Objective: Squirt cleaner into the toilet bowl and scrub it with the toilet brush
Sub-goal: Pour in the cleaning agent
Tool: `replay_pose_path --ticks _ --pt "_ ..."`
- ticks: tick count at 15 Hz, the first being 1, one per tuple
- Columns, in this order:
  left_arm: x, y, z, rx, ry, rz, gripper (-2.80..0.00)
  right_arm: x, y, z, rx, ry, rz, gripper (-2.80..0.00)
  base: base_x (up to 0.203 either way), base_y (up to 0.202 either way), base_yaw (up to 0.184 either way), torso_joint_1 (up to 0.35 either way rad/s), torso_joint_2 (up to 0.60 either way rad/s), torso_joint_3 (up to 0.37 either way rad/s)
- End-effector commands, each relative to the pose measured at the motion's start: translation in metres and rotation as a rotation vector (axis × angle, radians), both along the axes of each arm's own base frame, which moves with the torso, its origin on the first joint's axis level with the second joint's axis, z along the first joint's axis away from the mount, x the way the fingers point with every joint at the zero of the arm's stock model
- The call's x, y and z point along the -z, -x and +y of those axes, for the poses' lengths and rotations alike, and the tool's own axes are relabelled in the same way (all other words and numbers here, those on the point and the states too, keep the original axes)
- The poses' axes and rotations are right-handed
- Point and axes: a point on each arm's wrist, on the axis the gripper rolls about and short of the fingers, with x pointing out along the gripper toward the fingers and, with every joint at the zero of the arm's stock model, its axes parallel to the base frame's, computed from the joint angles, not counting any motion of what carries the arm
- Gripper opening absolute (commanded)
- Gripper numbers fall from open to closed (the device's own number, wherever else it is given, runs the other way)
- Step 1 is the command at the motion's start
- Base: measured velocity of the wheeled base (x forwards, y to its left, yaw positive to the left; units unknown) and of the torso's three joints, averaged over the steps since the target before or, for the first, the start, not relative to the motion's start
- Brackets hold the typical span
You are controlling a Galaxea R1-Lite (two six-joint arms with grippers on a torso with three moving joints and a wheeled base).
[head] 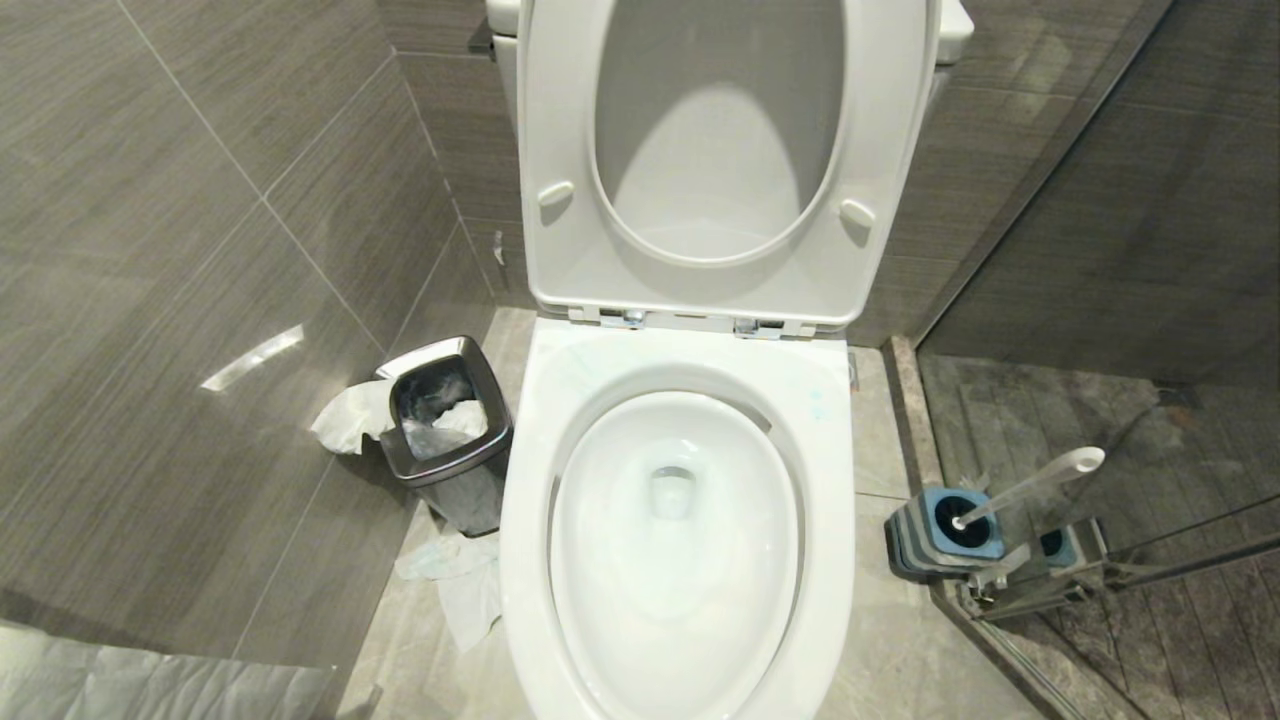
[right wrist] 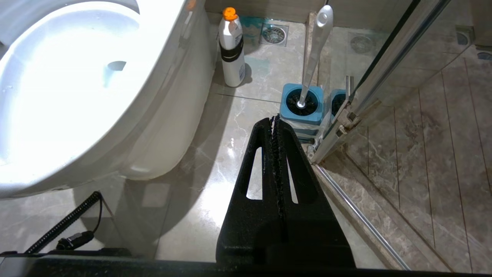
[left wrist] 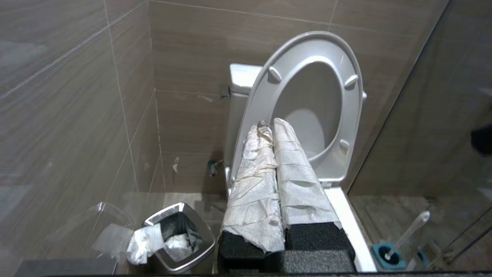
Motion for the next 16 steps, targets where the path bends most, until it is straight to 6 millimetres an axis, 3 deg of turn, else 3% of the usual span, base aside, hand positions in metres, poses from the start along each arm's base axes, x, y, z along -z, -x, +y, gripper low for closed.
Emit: replay_pose_path --ticks 1,9,12,16 --pt "0.016 0.009 0.005 0.019 -0.027 -0.019 -2.80 0.000 0.000 0.000 0.000 0.000 0.001 -2.80 0.000 0.000 0.000 0.000 0.00 0.000" --pt "0.092 0.010 0.008 -0.002 -0.094 -0.026 -2.80 0.000 0.000 0.000 -0.001 0.000 0.001 -2.80 0.000 0.000 0.000 0.000 0.00 0.000" --pt "0.102 -0.006 0.008 -0.026 -0.123 0.023 -2.80 0.000 0.000 0.000 0.000 0.000 0.001 -2.80 0.000 0.000 0.000 0.000 0.00 0.000" --pt "0.139 -0.053 0.009 -0.091 -0.146 0.099 -2.80 0.000 0.000 0.000 -0.001 0.000 0.001 -2.80 0.000 0.000 0.000 0.000 0.00 0.000"
